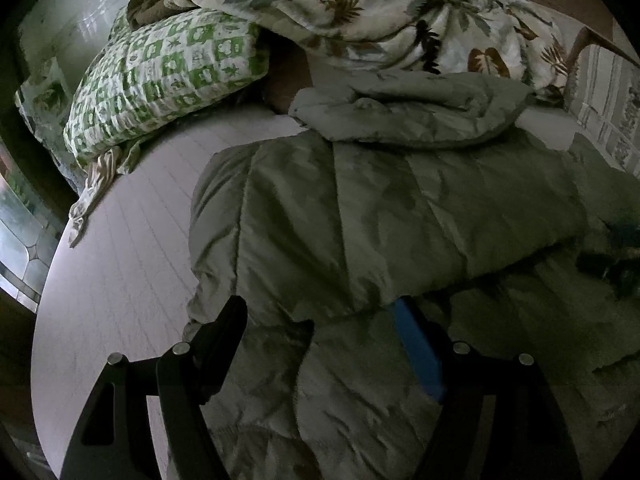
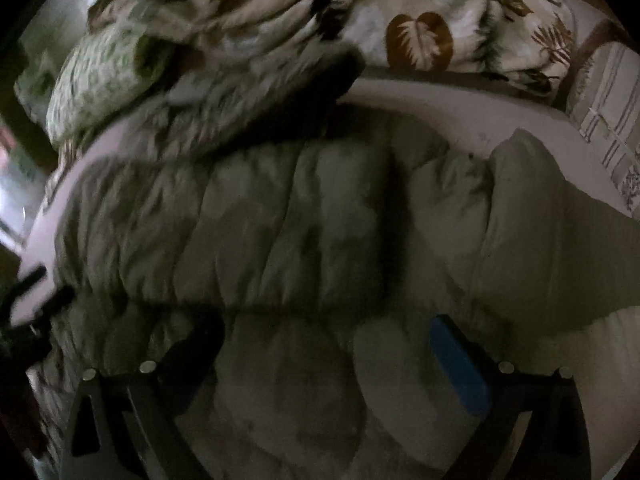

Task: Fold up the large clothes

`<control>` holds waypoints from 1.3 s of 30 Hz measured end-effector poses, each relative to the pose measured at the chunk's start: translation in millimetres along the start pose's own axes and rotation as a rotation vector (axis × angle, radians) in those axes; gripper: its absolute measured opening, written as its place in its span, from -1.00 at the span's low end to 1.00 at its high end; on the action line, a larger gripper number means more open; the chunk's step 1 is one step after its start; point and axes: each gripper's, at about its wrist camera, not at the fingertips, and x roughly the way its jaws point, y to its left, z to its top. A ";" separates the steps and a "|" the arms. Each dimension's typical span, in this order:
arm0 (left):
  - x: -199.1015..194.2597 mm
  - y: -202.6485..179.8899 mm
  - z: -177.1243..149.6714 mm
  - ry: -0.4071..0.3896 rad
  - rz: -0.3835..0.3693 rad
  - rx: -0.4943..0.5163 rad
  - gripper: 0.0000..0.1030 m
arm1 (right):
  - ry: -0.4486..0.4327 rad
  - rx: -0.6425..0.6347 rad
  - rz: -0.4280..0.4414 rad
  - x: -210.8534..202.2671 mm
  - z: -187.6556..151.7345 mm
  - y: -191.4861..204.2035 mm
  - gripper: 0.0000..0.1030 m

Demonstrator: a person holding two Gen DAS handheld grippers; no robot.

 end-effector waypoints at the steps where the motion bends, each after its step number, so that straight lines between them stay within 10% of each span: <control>1: -1.5 -1.5 -1.0 0.002 -0.002 -0.001 0.49 | 0.036 -0.018 -0.008 7.6 -5.1 0.4 1.00; 9: -21.5 -16.1 -9.1 -0.012 -0.036 -0.002 0.49 | -0.044 0.151 0.096 -27.4 -28.8 -59.4 1.00; 20: -28.9 -53.3 -17.7 -0.017 -0.086 0.045 0.49 | -0.124 0.592 -0.096 -78.4 -65.5 -280.4 1.00; 26: -24.7 -68.6 -14.7 -0.005 -0.102 0.068 0.49 | -0.110 0.672 -0.229 -75.9 -66.9 -364.9 1.00; 39: -9.4 -70.9 -9.5 0.031 -0.109 0.019 0.49 | -0.133 0.870 -0.213 -16.9 -52.1 -462.7 0.99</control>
